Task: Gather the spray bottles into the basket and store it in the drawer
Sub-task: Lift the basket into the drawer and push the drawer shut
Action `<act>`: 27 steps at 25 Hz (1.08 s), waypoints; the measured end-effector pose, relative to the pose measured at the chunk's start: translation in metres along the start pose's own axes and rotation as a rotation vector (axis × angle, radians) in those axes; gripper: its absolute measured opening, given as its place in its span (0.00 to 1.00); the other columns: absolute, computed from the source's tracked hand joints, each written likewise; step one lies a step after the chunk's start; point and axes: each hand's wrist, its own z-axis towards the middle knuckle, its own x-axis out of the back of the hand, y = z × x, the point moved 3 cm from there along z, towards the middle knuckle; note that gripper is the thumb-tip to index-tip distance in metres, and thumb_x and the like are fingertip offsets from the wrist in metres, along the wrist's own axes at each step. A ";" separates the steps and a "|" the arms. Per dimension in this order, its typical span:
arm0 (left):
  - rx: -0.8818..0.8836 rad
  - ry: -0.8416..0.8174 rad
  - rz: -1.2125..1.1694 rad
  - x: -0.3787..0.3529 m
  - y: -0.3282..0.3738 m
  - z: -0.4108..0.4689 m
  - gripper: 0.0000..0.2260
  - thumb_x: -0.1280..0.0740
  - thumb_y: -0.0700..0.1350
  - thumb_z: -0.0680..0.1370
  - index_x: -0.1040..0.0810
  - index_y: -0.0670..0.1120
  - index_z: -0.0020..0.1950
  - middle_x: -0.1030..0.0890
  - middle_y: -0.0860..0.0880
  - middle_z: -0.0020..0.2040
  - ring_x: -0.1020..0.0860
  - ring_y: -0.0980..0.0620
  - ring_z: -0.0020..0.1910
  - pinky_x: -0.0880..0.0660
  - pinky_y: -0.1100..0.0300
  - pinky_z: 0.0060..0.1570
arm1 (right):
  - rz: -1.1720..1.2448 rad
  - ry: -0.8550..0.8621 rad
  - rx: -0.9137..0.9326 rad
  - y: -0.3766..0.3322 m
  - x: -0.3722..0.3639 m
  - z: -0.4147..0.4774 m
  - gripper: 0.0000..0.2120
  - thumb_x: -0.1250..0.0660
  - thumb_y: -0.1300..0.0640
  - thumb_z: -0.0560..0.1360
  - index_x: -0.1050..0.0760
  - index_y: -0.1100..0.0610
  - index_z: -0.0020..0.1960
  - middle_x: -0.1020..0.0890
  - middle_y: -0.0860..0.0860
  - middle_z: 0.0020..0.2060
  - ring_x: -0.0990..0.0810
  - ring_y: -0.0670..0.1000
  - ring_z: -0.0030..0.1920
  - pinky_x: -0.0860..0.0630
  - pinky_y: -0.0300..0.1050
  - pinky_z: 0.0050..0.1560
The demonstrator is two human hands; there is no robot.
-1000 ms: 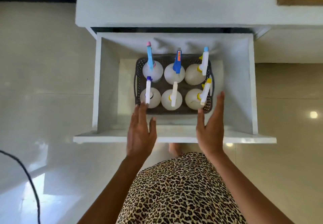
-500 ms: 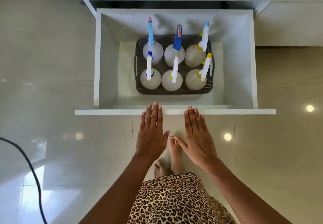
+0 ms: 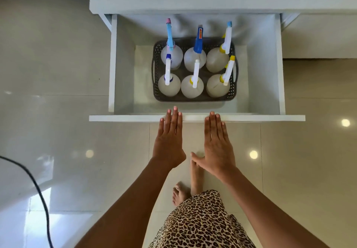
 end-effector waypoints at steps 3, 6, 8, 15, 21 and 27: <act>-0.008 -0.040 -0.003 0.014 -0.004 0.021 0.41 0.39 0.49 0.72 0.65 0.40 0.73 0.66 0.40 0.75 0.69 0.41 0.71 0.68 0.49 0.67 | -0.007 -0.011 0.006 0.003 0.012 0.021 0.58 0.37 0.32 0.67 0.75 0.59 0.70 0.70 0.56 0.72 0.68 0.56 0.74 0.63 0.49 0.75; -0.008 -0.069 -0.017 0.027 -0.009 0.045 0.44 0.37 0.52 0.71 0.65 0.40 0.72 0.65 0.40 0.75 0.66 0.40 0.73 0.67 0.48 0.68 | -0.011 -0.004 0.008 0.007 0.026 0.043 0.59 0.36 0.31 0.66 0.76 0.59 0.70 0.70 0.56 0.72 0.68 0.56 0.74 0.63 0.49 0.75; -0.004 -0.087 -0.029 0.035 -0.013 0.062 0.48 0.34 0.55 0.70 0.66 0.40 0.72 0.66 0.40 0.75 0.67 0.40 0.73 0.67 0.48 0.68 | 0.003 0.016 0.008 0.008 0.034 0.059 0.58 0.37 0.31 0.66 0.75 0.60 0.70 0.71 0.56 0.71 0.68 0.56 0.74 0.63 0.49 0.75; -0.004 -0.131 -0.026 0.065 -0.028 0.120 0.51 0.33 0.58 0.68 0.68 0.41 0.72 0.68 0.41 0.74 0.74 0.43 0.67 0.68 0.49 0.67 | 0.022 0.017 0.001 0.014 0.062 0.118 0.58 0.39 0.30 0.66 0.75 0.60 0.70 0.71 0.56 0.71 0.69 0.56 0.73 0.66 0.49 0.73; 0.020 -0.081 0.011 0.085 -0.038 0.163 0.47 0.37 0.58 0.70 0.68 0.41 0.72 0.70 0.42 0.73 0.73 0.43 0.68 0.68 0.49 0.68 | 0.011 0.044 0.016 0.021 0.086 0.165 0.54 0.41 0.30 0.68 0.71 0.60 0.72 0.66 0.58 0.73 0.65 0.57 0.74 0.65 0.49 0.73; 0.007 0.022 0.036 0.099 -0.048 0.202 0.46 0.41 0.62 0.71 0.68 0.40 0.71 0.71 0.42 0.70 0.74 0.41 0.67 0.70 0.49 0.67 | -0.008 0.100 0.000 0.024 0.100 0.210 0.52 0.45 0.29 0.69 0.71 0.60 0.72 0.66 0.57 0.73 0.66 0.57 0.74 0.66 0.49 0.72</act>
